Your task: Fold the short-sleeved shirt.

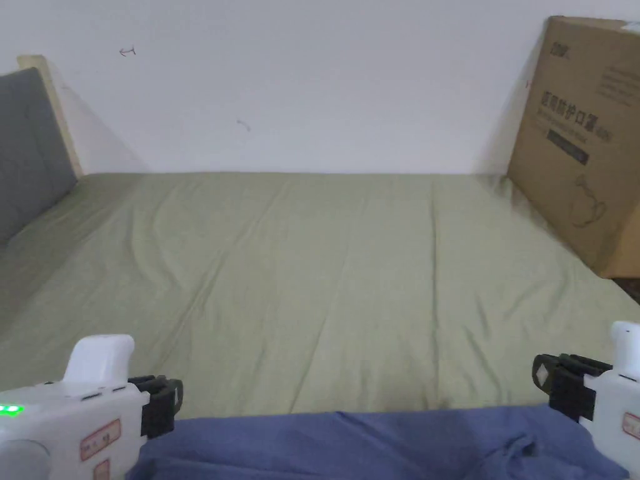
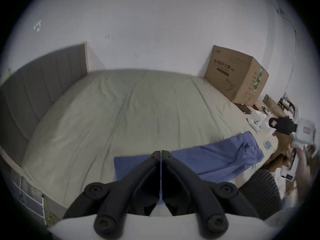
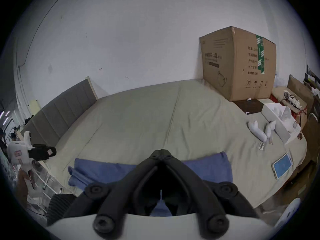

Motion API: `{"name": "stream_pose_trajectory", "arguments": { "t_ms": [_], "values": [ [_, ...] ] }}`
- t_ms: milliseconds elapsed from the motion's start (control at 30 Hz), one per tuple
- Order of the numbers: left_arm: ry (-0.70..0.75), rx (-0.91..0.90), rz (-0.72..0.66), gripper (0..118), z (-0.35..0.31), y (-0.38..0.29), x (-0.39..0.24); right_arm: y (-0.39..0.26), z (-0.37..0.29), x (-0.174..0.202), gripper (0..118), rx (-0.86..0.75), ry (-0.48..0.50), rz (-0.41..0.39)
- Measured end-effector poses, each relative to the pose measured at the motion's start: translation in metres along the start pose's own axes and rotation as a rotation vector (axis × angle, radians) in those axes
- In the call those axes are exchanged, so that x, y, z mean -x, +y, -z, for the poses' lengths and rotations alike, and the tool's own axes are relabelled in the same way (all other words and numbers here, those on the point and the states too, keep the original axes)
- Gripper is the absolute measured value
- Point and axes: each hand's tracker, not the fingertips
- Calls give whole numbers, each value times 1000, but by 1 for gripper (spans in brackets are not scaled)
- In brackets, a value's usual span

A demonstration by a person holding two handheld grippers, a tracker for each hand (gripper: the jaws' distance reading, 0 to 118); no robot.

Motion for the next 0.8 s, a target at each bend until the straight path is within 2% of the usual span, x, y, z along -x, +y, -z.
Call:
{"name": "stream_pose_trajectory", "arguments": {
  "t_ms": [67,133,167,233,267,300,467,567,667,733,767,800],
  "values": [
    [-78,78,-83,1,10,-1,37,2,0,-3,0,10,1,6],
    [-210,160,-235,3,25,-8,75,3,1,-3,0,37,-3,-2],
    [-264,190,-330,13,35,-17,96,2,2,-3,0,55,-7,-6],
    [-318,206,-506,74,51,-36,126,2,6,-5,0,82,0,-1],
    [-351,209,-570,102,60,-46,138,0,8,-5,0,91,6,4],
    [-379,220,-602,118,71,-56,147,-2,11,-4,0,100,5,5],
    [-446,308,-686,118,118,-89,161,-2,24,1,0,150,-3,10],
    [-650,184,-755,118,131,-91,155,-3,21,16,0,166,-14,-8],
    [-904,263,-900,118,153,-102,130,-1,24,24,0,189,-22,-33],
    [-938,255,-855,118,163,-104,119,-1,28,29,0,202,-17,-43],
    [-934,237,-838,116,165,-103,117,-1,29,32,0,206,-14,-44],
    [-893,216,-845,96,167,-104,118,-1,32,31,0,213,-6,-37]
  ]
}}
